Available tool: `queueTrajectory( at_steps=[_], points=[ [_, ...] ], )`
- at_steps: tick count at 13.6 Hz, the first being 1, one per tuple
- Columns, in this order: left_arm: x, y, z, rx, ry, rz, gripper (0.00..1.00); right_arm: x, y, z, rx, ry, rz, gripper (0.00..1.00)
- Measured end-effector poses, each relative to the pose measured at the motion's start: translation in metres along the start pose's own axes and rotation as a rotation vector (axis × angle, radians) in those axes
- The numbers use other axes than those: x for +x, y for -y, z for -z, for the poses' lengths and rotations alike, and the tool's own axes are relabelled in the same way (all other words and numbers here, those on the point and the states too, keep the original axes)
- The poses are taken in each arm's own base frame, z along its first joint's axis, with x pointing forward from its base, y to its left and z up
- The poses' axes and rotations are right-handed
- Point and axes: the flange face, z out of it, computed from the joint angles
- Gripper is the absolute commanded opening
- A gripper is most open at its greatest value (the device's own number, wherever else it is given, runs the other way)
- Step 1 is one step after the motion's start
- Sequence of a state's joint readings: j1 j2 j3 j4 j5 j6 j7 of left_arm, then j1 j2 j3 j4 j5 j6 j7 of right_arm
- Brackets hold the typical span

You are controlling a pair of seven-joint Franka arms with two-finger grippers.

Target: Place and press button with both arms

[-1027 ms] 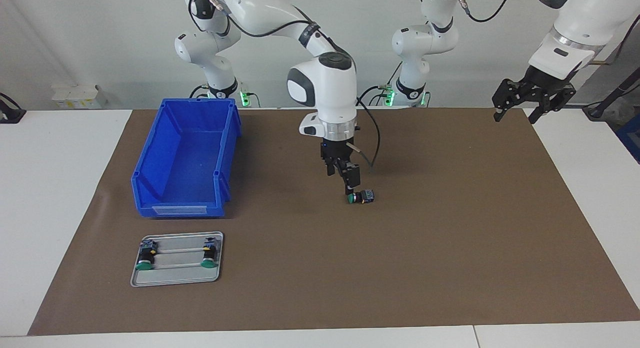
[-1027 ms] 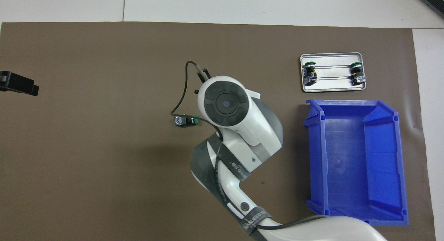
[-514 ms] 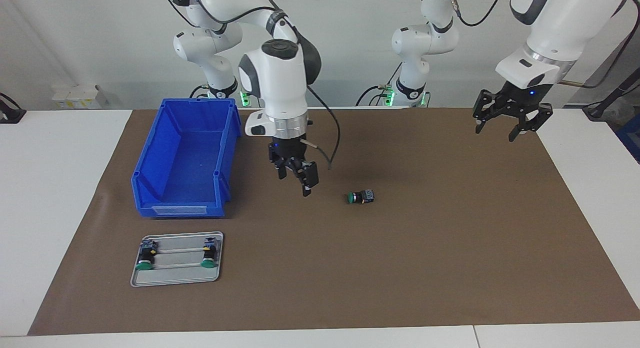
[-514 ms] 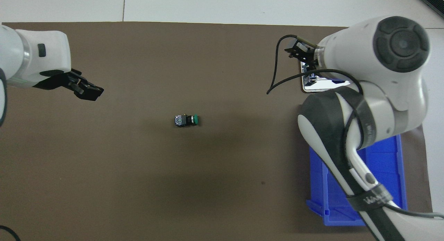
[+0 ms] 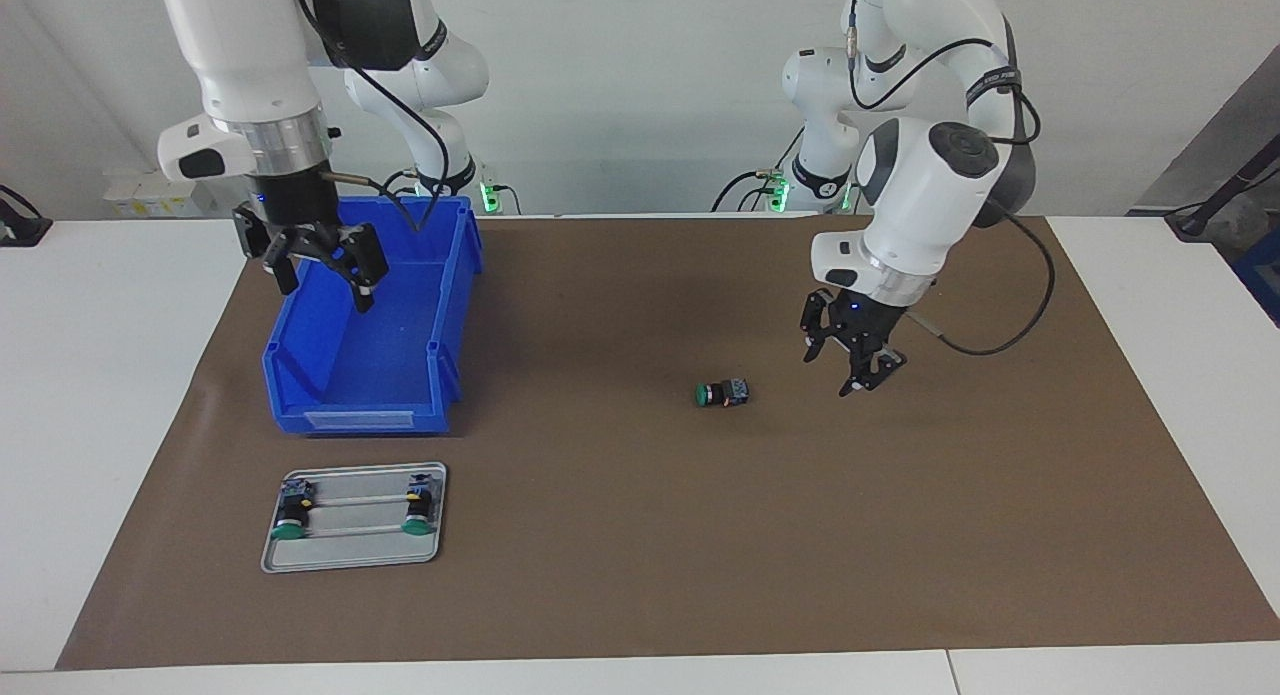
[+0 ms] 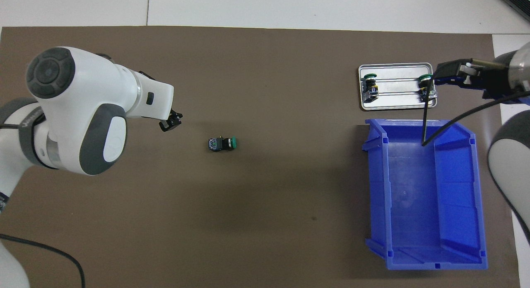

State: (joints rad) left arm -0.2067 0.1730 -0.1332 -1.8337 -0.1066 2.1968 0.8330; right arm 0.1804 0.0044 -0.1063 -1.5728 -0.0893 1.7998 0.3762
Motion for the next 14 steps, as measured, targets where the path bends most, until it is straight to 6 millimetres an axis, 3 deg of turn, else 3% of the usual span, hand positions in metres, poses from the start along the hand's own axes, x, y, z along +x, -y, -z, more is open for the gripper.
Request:
queueTrajectory(
  at_steps=[2, 4, 10, 14],
  points=[
    [0.009, -0.017, -0.022, 0.008, -0.012, -0.104, 0.61, -0.017, -0.021, 0.029, -0.010, 0.047, 0.031, 1.00],
    [0.018, -0.026, -0.047, 0.003, -0.016, -0.217, 0.60, -0.035, -0.033, 0.042, -0.026, 0.130, 0.164, 1.00],
    [0.037, -0.047, -0.113, -0.015, -0.021, -0.415, 0.58, -0.035, -0.037, 0.022, -0.022, 0.200, 0.217, 1.00],
    [0.042, -0.057, -0.129, -0.031, -0.013, -0.440, 0.59, -0.036, -0.040, 0.014, 0.010, 0.227, 0.199, 1.00]
  ],
)
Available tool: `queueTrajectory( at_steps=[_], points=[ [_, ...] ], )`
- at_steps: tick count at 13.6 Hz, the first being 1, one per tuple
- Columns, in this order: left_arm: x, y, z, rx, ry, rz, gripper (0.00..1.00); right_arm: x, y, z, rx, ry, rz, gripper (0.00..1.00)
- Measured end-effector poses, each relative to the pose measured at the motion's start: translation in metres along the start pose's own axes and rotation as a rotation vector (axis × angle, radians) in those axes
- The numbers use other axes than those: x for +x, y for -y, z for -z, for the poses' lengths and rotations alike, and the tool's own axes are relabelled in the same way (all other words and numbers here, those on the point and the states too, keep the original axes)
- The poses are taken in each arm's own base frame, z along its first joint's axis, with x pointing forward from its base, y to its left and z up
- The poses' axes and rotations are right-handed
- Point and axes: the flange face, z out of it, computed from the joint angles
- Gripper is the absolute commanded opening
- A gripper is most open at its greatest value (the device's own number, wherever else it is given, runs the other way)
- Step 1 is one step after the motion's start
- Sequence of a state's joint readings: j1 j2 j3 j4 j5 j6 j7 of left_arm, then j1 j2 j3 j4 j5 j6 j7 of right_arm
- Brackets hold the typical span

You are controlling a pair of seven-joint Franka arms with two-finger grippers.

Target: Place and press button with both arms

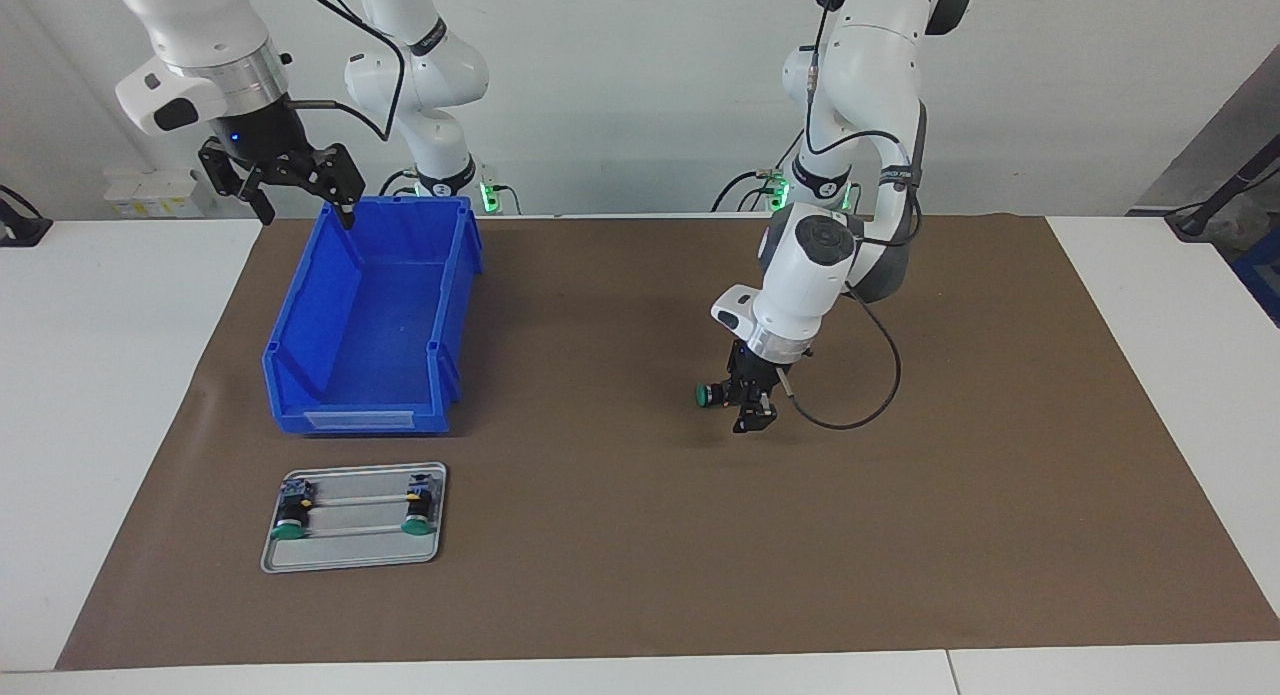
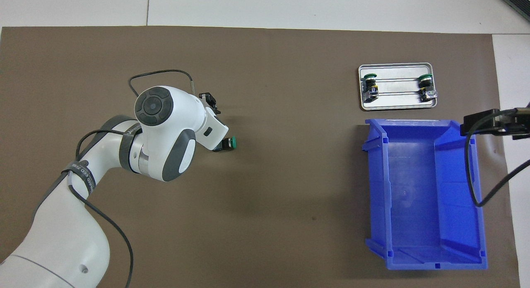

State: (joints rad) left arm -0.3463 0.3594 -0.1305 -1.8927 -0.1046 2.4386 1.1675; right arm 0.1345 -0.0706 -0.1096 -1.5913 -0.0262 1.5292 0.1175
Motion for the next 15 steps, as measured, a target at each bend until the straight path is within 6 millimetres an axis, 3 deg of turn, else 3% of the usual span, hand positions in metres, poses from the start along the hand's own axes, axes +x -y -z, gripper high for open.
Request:
queueTrajectory(
  at_steps=[3, 6, 10, 15],
  points=[
    [0.005, -0.006, -0.003, -0.029, 0.011, -0.015, 0.62, -0.002, 0.001, -0.006, 0.000, 0.012, 0.001, 1.00],
    [0.003, -0.012, -0.005, -0.080, 0.033, -0.034, 0.75, -0.001, 0.000, 0.000, 0.001, -0.001, 0.001, 1.00],
    [0.002, -0.005, 0.018, -0.142, 0.060, -0.047, 0.91, 0.001, 0.002, 0.000, 0.000, 0.000, 0.003, 1.00],
    [0.013, -0.013, 0.018, -0.166, 0.065, -0.067, 0.87, 0.001, 0.002, -0.001, 0.000, 0.001, 0.003, 1.00]
  ],
)
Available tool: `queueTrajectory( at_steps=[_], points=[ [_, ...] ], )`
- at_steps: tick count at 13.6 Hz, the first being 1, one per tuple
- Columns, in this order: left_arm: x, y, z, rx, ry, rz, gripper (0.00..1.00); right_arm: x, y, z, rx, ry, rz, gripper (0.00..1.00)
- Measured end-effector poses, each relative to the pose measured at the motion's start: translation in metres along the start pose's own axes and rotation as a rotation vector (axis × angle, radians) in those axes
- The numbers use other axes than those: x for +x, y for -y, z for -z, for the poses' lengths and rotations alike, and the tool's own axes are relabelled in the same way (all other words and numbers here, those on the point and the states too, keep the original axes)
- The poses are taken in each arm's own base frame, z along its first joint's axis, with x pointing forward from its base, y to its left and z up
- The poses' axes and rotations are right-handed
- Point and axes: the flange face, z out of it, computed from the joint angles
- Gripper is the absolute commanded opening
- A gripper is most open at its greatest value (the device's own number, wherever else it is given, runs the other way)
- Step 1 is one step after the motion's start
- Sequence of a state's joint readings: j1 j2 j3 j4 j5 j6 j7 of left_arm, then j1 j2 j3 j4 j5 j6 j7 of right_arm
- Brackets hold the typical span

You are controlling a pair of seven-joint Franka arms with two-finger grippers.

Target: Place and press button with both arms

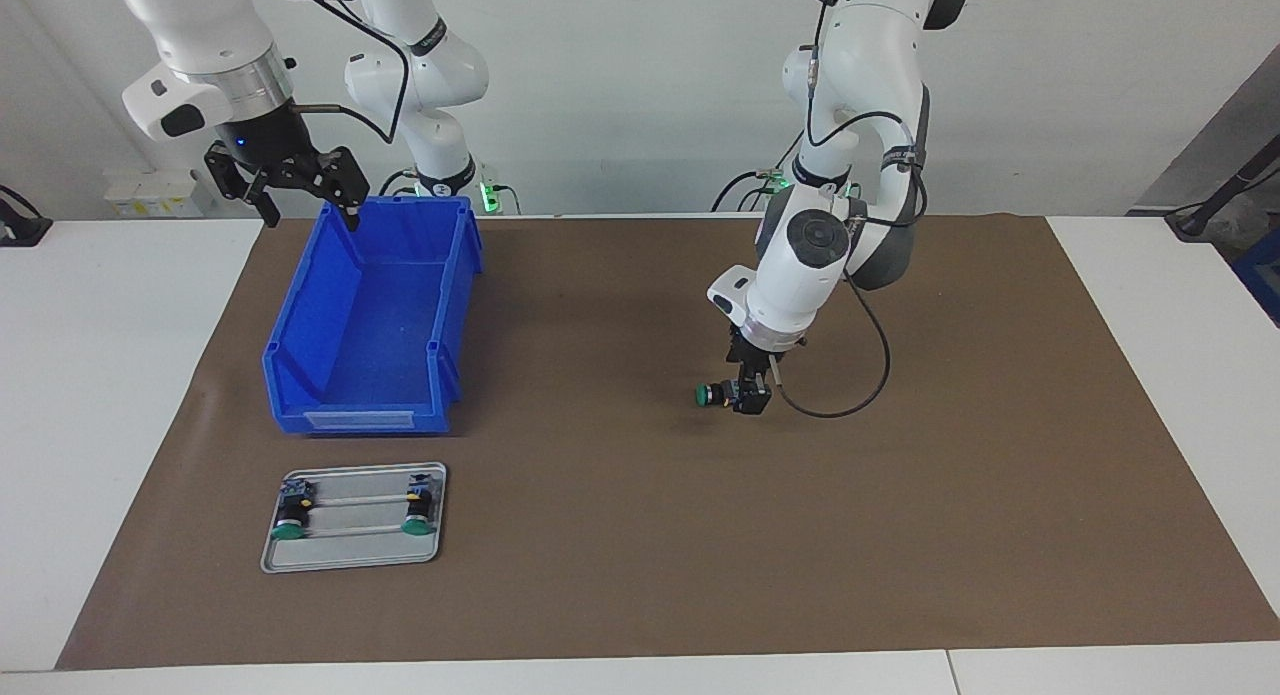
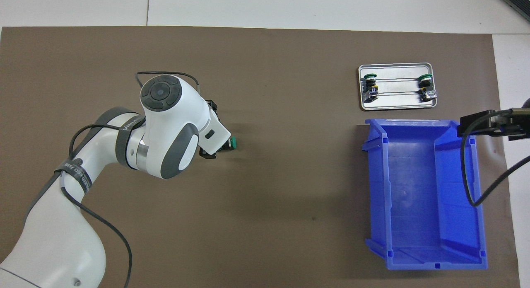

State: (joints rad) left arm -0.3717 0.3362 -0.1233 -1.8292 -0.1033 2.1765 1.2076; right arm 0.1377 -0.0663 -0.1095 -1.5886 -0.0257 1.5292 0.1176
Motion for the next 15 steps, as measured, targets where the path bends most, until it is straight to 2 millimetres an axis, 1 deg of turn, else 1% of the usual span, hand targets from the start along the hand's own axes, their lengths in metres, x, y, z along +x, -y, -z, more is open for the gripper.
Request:
queueTrajectory(
  at_steps=[3, 5, 10, 13, 15],
  points=[
    [0.009, -0.009, -0.013, 0.011, -0.002, -0.018, 0.86, 0.000, 0.000, 0.000, 0.000, 0.000, 0.000, 1.00],
    [0.006, -0.013, -0.023, 0.024, -0.004, -0.017, 0.86, 0.000, 0.000, 0.000, 0.000, 0.001, 0.000, 1.00],
    [0.005, -0.010, -0.021, 0.068, -0.020, -0.014, 0.84, 0.000, 0.000, 0.000, 0.000, 0.002, 0.000, 1.00],
    [0.002, -0.011, -0.028, 0.095, -0.027, -0.010, 0.82, 0.000, 0.000, 0.000, 0.000, 0.002, 0.000, 1.00],
    [0.000, -0.013, -0.038, 0.106, -0.030, -0.008, 0.81, 0.000, 0.000, 0.000, 0.000, 0.002, 0.000, 1.00]
  ],
)
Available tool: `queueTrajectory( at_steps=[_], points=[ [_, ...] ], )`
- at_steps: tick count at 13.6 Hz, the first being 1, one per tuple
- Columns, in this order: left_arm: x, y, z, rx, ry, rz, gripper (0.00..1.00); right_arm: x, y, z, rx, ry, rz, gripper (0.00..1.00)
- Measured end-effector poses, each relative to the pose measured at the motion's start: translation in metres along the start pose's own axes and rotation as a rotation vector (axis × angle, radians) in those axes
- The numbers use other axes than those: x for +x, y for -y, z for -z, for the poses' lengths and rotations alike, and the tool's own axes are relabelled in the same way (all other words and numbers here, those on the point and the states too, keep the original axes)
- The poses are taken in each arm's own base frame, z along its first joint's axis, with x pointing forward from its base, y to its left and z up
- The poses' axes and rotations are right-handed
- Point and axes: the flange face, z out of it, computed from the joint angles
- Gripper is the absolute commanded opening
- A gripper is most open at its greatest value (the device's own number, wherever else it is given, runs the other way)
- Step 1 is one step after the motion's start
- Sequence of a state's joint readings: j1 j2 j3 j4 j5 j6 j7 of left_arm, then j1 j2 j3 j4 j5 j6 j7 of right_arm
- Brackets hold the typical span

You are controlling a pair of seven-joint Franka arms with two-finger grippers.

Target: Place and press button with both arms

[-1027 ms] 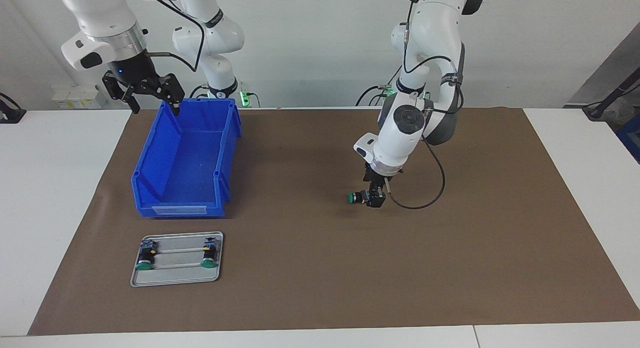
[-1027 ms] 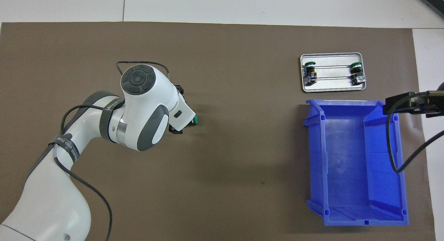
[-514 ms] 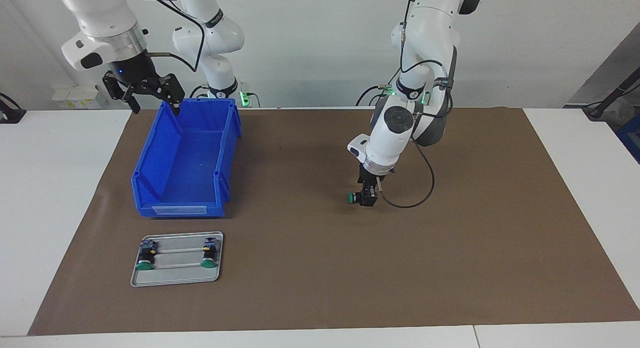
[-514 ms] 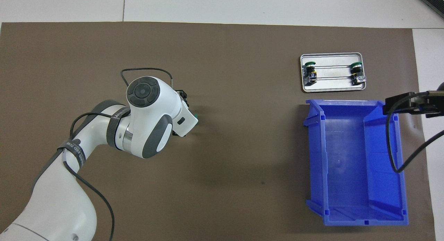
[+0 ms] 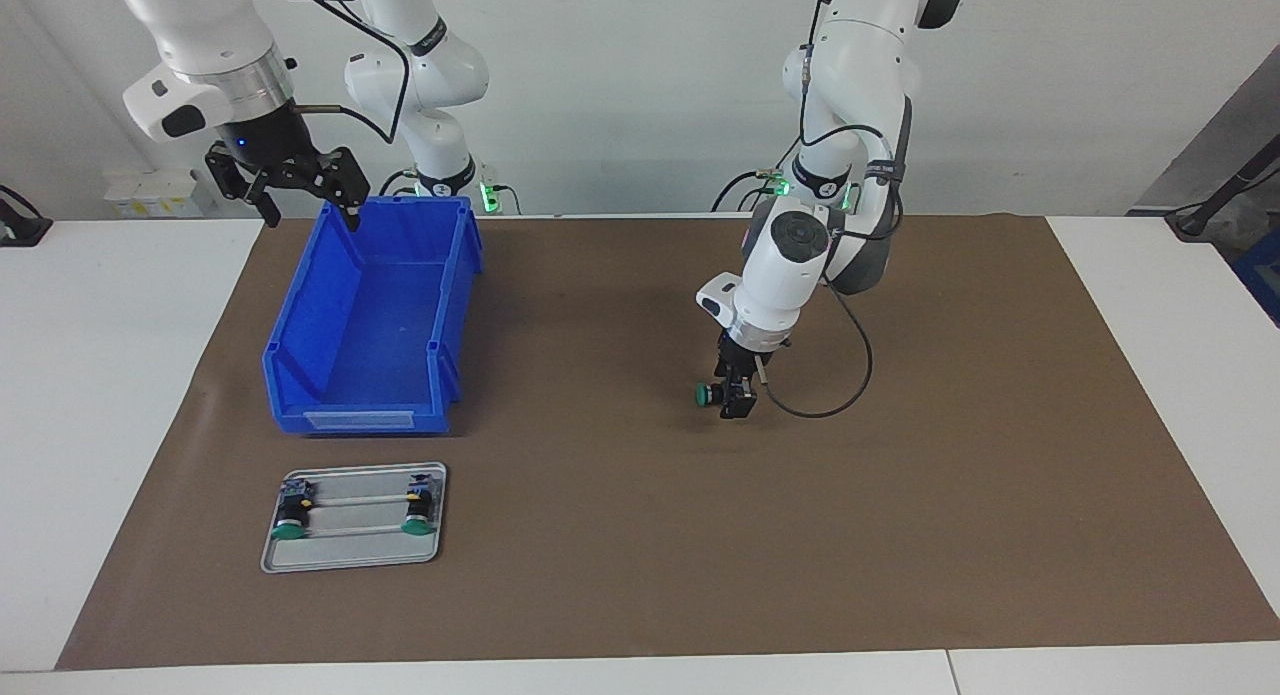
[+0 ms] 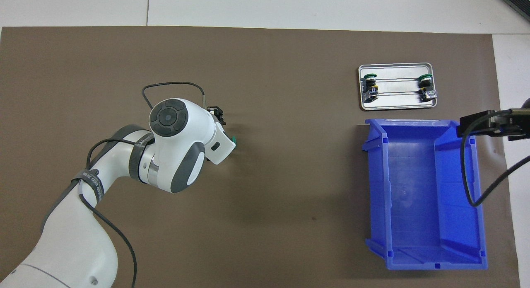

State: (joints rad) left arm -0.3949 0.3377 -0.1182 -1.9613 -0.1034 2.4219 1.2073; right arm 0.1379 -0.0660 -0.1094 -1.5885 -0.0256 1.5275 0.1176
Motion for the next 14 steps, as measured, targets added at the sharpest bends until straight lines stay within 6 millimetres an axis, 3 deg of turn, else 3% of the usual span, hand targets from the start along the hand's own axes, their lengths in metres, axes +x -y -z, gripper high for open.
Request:
queueTrajectory(
  at_steps=[8, 14],
  points=[
    [0.008, -0.005, -0.021, 0.008, -0.007, -0.004, 0.78, 0.000, 0.000, 0.000, 0.000, 0.000, 0.000, 1.00],
    [0.013, -0.009, -0.028, 0.002, -0.006, -0.001, 0.68, 0.000, 0.000, 0.000, 0.000, 0.000, 0.000, 1.00]
  ],
)
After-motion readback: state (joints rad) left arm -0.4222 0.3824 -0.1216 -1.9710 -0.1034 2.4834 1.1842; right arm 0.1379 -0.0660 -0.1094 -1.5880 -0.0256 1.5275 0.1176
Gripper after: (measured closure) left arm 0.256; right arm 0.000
